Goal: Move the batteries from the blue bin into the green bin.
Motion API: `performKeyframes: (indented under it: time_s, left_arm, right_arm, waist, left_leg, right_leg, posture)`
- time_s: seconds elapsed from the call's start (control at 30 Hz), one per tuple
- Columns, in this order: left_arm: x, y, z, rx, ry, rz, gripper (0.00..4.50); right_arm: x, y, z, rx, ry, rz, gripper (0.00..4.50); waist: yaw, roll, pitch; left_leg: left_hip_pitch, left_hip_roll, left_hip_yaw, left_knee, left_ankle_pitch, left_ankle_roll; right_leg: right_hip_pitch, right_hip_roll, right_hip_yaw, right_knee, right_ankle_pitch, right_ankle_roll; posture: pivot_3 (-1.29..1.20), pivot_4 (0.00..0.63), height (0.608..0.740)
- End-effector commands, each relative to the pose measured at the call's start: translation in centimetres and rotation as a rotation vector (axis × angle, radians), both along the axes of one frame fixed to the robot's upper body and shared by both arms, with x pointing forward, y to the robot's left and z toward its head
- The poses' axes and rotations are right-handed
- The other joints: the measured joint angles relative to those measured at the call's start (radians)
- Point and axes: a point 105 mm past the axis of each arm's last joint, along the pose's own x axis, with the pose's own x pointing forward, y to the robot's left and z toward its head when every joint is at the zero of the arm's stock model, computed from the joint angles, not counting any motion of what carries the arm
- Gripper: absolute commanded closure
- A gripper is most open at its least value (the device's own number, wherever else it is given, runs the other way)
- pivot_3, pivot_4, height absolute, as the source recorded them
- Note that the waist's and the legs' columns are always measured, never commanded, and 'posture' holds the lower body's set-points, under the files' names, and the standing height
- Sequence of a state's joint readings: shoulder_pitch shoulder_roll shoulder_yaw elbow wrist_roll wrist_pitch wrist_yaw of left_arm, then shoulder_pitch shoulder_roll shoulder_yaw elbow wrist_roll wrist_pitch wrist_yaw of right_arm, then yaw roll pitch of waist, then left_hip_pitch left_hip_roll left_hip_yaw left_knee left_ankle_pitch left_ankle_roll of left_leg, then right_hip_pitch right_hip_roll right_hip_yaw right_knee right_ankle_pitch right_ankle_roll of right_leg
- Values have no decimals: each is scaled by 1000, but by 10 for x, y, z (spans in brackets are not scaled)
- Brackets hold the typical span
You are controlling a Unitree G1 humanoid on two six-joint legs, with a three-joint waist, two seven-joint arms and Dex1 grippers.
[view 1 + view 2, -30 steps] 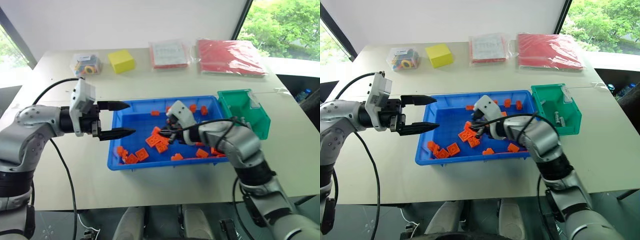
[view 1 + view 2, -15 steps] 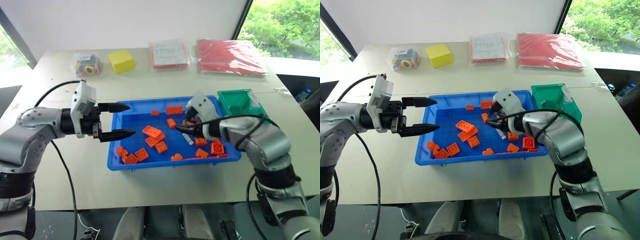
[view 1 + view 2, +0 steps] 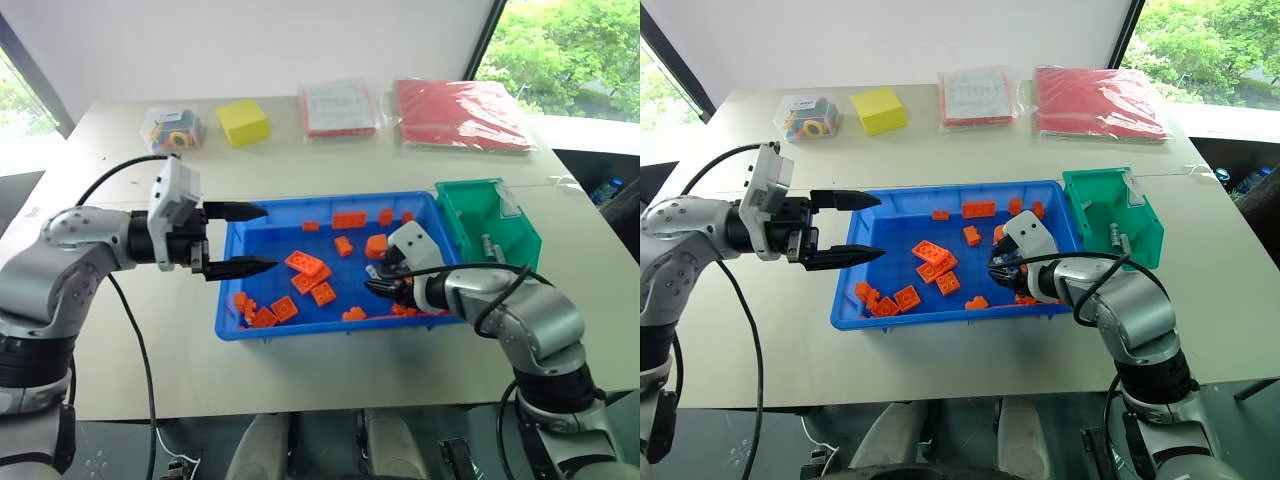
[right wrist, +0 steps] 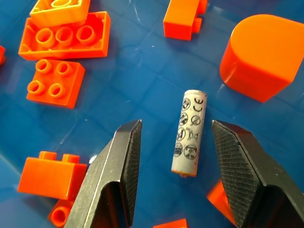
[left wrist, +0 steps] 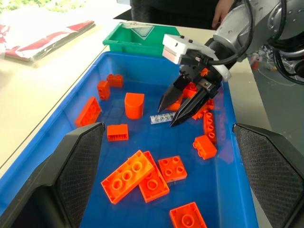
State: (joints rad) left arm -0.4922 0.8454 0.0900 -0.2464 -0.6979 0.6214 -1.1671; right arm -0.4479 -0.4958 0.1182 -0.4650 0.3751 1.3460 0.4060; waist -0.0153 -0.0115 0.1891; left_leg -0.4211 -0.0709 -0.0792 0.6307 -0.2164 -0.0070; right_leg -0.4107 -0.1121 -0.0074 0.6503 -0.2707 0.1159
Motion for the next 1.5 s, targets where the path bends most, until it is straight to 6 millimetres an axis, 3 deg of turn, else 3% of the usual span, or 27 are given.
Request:
performKeyframes:
  time_s: [0.03, 0.1, 0.2, 0.27, 0.37, 0.43, 0.53, 0.63, 0.7, 0.8, 0.83, 0.87, 0.97, 1.13, 1.33, 1.5]
  left_arm:
    - [0, -1, 8, 1, -38, -7, 0]
    - [0, -1, 9, -1, -40, -5, 0]
    - [0, 0, 9, -3, -42, 0, 0]
    - [0, 1, 9, -5, -42, 4, 0]
    - [-1, 1, 7, -6, -41, 7, 0]
    - [-1, 2, 6, -8, -39, 10, 0]
    - [0, 2, 4, -11, -36, 14, 0]
    - [0, 2, 2, -15, -34, 15, 0]
    - [1, 0, 2, -20, -33, 12, 0]
    - [1, -1, 1, -26, -34, 4, 0]
    - [1, -2, 1, -27, -34, 1, 0]
    - [2, -2, 1, -28, -34, -2, 0]
    - [3, -2, 2, -30, -35, -5, 0]
    - [5, 1, 2, -25, -33, -5, 0]
    - [5, 15, 6, -4, -27, 19, 0]
    - [5, 28, 12, 1, -16, 47, 0]
  right_arm:
    - [3, 3, -3, 7, -13, 12, 2382]
    - [3, 4, -4, 7, -13, 21, 3009]
    - [2, 5, 0, 4, -23, 36, 4461]
    - [2, 6, 12, 20, -53, 52, 4459]
    - [3, 3, 50, 92, -125, 55, 4459]
    - [8, -11, 78, 130, -176, 9, 4459]
    - [19, -56, 112, 108, -262, -128, 4459]
    - [27, -98, 127, 63, -305, -261, 4459]
    - [30, -125, 125, 46, -303, -346, 4459]
    - [32, -127, 117, 68, -286, -334, 4459]
    - [32, -123, 114, 74, -280, -315, 3416]
    - [33, -121, 111, 58, -292, -310, 3127]
    - [35, -119, 113, 2, -357, -278, 1598]
    - [8, -122, 130, 6, -450, -73, 1598]
    - [-49, -137, 107, -189, -334, 228, 1598]
    - [-71, -149, 109, -136, -280, 273, 1598]
  waist:
    - [1, 0, 0]
    - [0, 0, 0]
    - [0, 0, 0]
    - [0, 0, 0]
    - [0, 0, 0]
    - [0, 0, 0]
    - [7, 0, 0]
    - [13, 0, 0]
    - [11, 0, 0]
    - [2, 0, 0]
    - [-2, 0, 0]
    - [-6, 0, 0]
    - [-6, 1, 1]
    - [11, 0, 1]
    - [27, 0, 1]
    - [11, 0, 1]
  left_leg:
    - [0, 0, 0, 0, 0, 0]
    - [0, 0, 0, 0, 0, 0]
    - [0, 0, 0, 0, 0, 0]
    - [0, 0, 0, 0, 0, 0]
    - [0, 0, 0, 0, 0, 0]
    - [0, 0, 0, 0, 0, 0]
    - [0, 0, 0, 0, 0, 0]
    - [0, -1, 0, 0, 0, 1]
    - [0, -1, 1, 0, -1, 1]
    - [0, -1, 1, 0, -1, 1]
    - [0, 0, 1, 0, -1, 1]
    - [0, 0, 2, 0, -1, 1]
    - [0, 1, 3, 0, -1, 1]
    - [-1, 0, 2, 1, -1, 1]
    - [-1, -1, 2, 1, -2, 4]
    - [3, 1, 4, 2, -2, 4]
  right_leg:
    - [0, 0, 0, 0, 0, 0]
    - [0, 0, 0, 0, 0, 0]
    - [0, 0, 0, 0, 0, 0]
    - [0, 0, 0, 0, 0, 0]
    - [0, 0, 0, 0, 0, 0]
    - [0, 0, 0, 0, 0, 0]
    - [0, 0, 0, 0, 0, 0]
    - [1, -1, 0, -2, 0, 0]
    - [2, -1, 0, -3, 0, 0]
    - [1, -1, 0, -2, 0, 0]
    - [1, -1, 0, -2, 0, 0]
    - [1, -1, 0, -1, 0, 0]
    - [0, -1, 0, 0, 0, 0]
    - [1, -1, 0, -1, 0, 0]
    - [2, -1, 0, -3, -1, 2]
    - [4, -1, 0, -2, -1, 2]
  posture:
    - [0, 150, 736]
    - [0, 150, 736]
    - [0, 150, 736]
    - [0, 150, 736]
    - [0, 150, 736]
    - [0, 150, 736]
    - [0, 150, 736]
    - [0, 150, 736]
    - [0, 150, 736]
    - [0, 150, 736]
    - [0, 150, 736]
    - [0, 150, 736]
    - [0, 150, 736]
    - [0, 150, 736]
    - [0, 150, 736]
    - [0, 150, 736]
